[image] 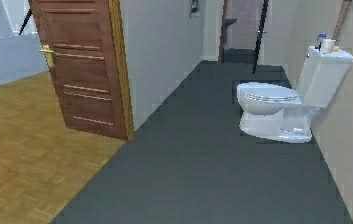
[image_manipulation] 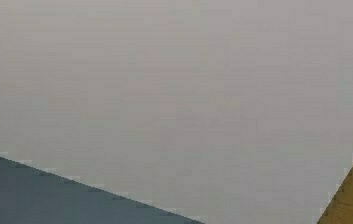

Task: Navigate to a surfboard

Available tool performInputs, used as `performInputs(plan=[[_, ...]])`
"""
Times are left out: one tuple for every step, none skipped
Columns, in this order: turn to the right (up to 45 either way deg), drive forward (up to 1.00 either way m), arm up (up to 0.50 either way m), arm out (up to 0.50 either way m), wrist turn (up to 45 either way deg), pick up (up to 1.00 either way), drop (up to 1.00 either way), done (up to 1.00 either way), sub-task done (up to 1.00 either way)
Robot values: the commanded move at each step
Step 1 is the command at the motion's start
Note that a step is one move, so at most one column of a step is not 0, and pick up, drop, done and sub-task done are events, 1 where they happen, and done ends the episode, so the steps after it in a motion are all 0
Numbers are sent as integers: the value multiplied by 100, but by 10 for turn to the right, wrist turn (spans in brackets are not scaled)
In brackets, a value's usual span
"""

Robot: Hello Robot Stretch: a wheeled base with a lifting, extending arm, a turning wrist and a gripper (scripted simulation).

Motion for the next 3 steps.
performInputs(plan=[[0, 100, 0, 0, 0, 0, 0, 0, 0], [0, 100, 0, 0, 0, 0, 0, 0, 0], [-30, 0, 0, 0, 0, 0, 0, 0, 0]])
